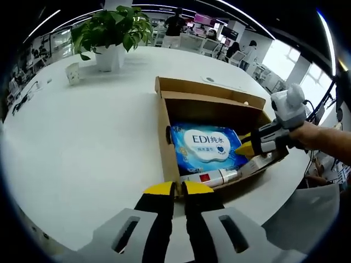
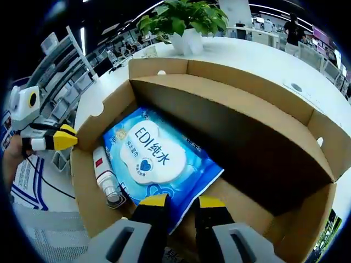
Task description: Operate the shoe box by opening the lid, removing the specified soft item, and placing it in the target area until the item is outside and the box remains undamaged.
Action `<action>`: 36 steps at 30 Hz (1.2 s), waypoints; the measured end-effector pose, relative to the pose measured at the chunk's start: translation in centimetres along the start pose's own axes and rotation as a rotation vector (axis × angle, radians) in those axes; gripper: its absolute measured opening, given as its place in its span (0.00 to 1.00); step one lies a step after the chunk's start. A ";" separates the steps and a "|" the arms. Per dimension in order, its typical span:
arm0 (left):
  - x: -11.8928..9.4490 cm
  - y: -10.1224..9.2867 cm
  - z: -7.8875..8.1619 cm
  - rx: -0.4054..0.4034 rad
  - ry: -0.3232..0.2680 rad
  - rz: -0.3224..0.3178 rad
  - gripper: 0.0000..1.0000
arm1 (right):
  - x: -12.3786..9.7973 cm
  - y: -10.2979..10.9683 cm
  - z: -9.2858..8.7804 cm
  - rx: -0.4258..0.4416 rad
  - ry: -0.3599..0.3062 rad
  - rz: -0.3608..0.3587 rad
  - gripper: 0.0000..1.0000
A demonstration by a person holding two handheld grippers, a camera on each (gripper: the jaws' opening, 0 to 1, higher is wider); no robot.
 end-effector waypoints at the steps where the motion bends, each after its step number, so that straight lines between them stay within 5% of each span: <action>1: 0.0 0.0 0.0 -0.001 -0.002 0.001 0.04 | 0.1 0.0 0.1 0.005 -0.005 -0.003 0.12; 7: 0.0 0.0 0.0 0.005 -0.001 0.005 0.03 | 0.1 0.0 0.6 0.051 -0.021 -0.007 0.00; 36: 0.2 -0.2 0.0 0.016 0.005 0.037 0.03 | -3.6 -0.1 3.6 0.066 -0.166 -0.022 0.00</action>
Point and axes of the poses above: the point that each gripper's makers call its tool centre point, and the gripper's own axes: x roughly forward along the fingers, y roughly to its left, z roughly out of its top, the point moved 1 cm from there along -x, roughly backward along the fingers, and after that the axes turned 6 degrees about -x, right-handed, at the moved point
